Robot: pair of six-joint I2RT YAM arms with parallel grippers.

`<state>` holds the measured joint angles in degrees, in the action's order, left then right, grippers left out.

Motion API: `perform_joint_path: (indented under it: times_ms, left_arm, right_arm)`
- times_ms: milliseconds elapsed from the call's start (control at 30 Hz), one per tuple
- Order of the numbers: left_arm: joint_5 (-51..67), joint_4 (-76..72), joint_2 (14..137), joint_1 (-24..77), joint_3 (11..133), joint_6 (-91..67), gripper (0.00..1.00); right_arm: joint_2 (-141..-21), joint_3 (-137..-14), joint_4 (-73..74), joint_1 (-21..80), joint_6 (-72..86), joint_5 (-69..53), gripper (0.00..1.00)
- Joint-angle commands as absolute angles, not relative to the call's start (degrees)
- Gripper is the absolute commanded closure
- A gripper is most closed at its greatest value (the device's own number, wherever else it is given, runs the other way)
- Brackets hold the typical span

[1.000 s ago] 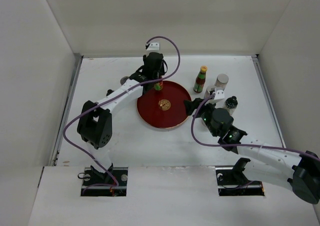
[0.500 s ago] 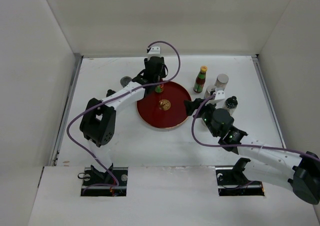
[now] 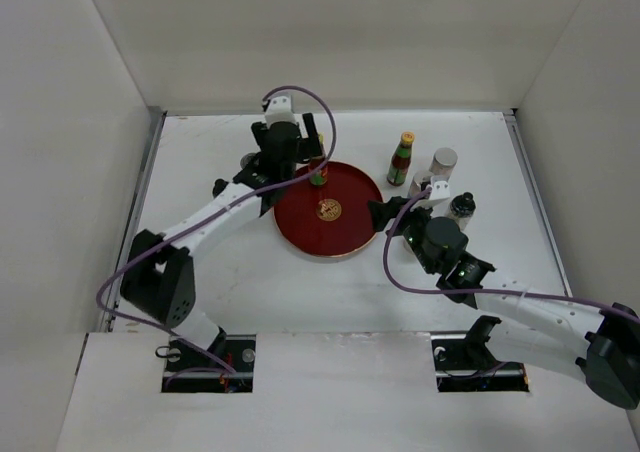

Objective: Organize the condiment bottles

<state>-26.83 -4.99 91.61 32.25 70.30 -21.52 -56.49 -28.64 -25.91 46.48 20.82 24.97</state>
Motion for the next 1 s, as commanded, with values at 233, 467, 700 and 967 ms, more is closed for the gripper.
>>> perform_joint_path:
  times_ms: [233,467,700,967]
  left_arm:
    - [-37.34,-0.09,78.57,24.83,59.33,-28.83,0.24]
    - [-37.53,-0.18,85.95,22.63,60.9,-28.83,0.16]
    - [-34.37,-1.05,90.96,20.17,62.05,-29.44,0.14]
    - [-33.57,-2.11,95.09,19.29,66.0,-29.27,0.19]
  right_arm:
    - [-54.67,-28.39,-28.56,46.27,21.18,24.08,0.27]
    - [-55.37,-28.83,-28.56,46.27,20.39,23.38,0.12]
    - [-56.42,-29.0,-28.74,46.36,20.39,22.24,0.1]
    - [-57.3,-28.92,-29.35,46.36,20.3,22.15,0.1]
